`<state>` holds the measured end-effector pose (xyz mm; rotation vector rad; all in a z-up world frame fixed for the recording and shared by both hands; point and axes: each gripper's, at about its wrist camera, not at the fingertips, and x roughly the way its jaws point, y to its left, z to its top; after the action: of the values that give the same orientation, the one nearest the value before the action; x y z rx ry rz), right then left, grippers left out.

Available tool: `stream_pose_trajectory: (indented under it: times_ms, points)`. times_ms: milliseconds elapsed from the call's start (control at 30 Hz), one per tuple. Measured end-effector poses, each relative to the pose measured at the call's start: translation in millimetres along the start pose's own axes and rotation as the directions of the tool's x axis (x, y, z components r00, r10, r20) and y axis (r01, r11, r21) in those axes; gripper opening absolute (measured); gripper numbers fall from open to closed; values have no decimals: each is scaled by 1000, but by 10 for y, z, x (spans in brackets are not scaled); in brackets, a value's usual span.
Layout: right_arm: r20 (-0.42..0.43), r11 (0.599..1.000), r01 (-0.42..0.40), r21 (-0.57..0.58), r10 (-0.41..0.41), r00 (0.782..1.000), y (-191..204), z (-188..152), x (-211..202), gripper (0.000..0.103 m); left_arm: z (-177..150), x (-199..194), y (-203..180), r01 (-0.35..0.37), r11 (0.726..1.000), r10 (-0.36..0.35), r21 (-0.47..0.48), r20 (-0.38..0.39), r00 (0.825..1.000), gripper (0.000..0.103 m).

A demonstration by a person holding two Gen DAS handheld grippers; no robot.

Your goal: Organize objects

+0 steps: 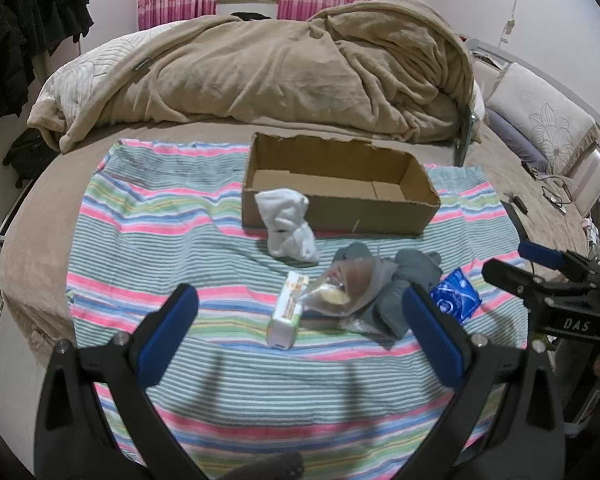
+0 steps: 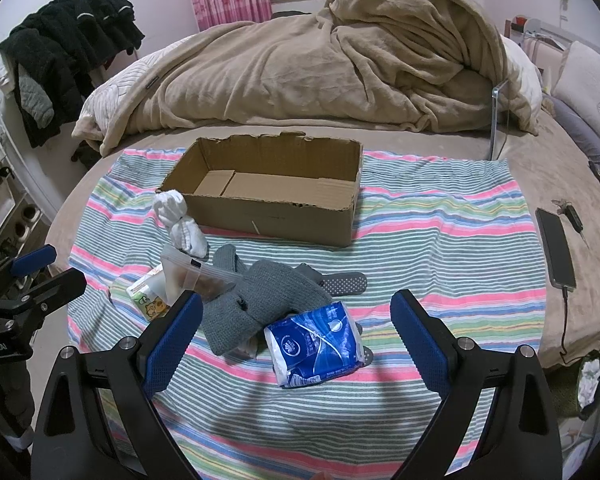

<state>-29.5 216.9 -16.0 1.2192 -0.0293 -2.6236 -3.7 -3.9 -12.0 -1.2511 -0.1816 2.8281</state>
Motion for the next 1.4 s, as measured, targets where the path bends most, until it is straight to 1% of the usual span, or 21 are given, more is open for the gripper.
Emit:
stream_pose_trajectory:
  times_ms: [1000,1167,1400]
  points:
    - [-9,1000,-5,3,5,1000,47,-27,21,97,-11,-42,26,18,1000,-18,-11,2,1000,102]
    - [-16,1000,-7,10,7,1000,33,-13,62,97,-8,-17,32,20,1000,-20,-14,1,1000,102]
    - [-31,1000,-3,19,4,1000,-53,11,156,97,28,137,96,7,999,-8,-47,-15,1000,102]
